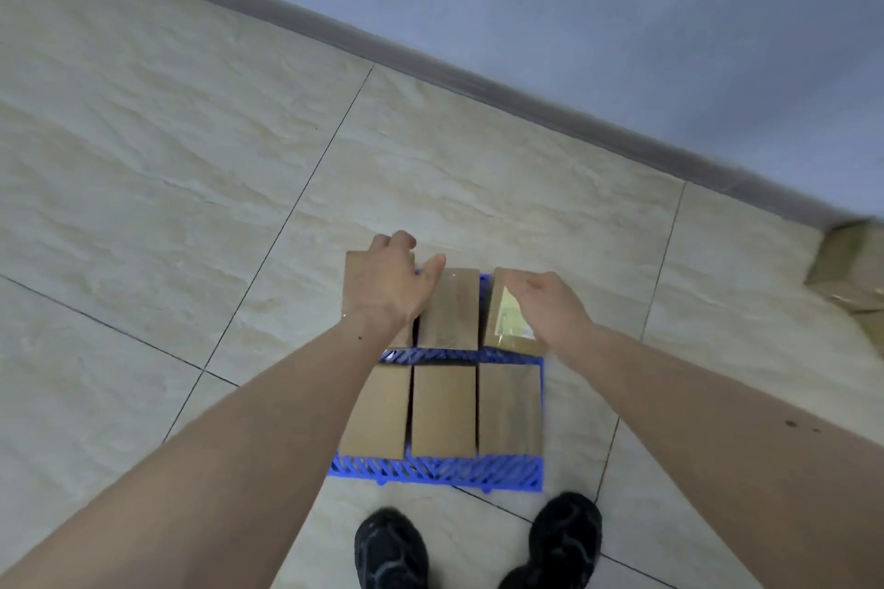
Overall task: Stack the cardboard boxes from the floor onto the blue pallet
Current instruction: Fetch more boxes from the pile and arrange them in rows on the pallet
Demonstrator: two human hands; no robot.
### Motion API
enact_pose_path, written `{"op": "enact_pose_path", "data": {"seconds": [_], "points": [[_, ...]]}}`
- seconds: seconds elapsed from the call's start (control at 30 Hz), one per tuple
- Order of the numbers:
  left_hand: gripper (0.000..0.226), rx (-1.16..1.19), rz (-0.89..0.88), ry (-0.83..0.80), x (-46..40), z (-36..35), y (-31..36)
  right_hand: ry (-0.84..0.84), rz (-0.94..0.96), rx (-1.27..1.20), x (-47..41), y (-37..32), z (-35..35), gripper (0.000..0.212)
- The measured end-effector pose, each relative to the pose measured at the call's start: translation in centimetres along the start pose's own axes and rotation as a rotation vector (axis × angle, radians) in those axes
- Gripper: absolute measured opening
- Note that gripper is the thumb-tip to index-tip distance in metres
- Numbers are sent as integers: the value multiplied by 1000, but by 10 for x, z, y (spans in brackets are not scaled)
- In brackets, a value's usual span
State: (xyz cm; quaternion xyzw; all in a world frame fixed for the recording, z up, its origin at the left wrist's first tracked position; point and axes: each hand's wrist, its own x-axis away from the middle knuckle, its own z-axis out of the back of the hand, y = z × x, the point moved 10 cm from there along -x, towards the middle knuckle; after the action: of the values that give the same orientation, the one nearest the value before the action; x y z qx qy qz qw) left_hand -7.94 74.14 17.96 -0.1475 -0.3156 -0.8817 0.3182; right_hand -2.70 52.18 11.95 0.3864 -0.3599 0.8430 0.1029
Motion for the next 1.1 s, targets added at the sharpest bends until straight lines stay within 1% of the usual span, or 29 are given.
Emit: {"op": "enact_pose_path", "data": {"seconds": [0.07,0.23,0.43,0.57,0.67,0.73,0.9,1.1], "points": [[52,-73,-64,-46,10,-4,36,53,-2,-18,15,7,34,37],[56,-111,-191,-186,33,-38,119,152,-47,-59,41,49,113,39],[55,-125,-262,-289,79,-109,216,244,-95,-110,63,125,205,51],[54,-158,-277,-304,110,-170,276,258,-132,-138,72,192,268,54],[55,-165,-286,-315,139,-213,322,278,-132,-160,79,241,319,43],[54,-175,-299,-322,158,-238,354,283,-138,-149,82,270,353,40],[51,-191,-341,-330,190,-286,433,288,-135,-165,93,325,437,40],[53,-224,-386,-329,196,-332,510,326,-191,-197,93,377,520,43]]}}
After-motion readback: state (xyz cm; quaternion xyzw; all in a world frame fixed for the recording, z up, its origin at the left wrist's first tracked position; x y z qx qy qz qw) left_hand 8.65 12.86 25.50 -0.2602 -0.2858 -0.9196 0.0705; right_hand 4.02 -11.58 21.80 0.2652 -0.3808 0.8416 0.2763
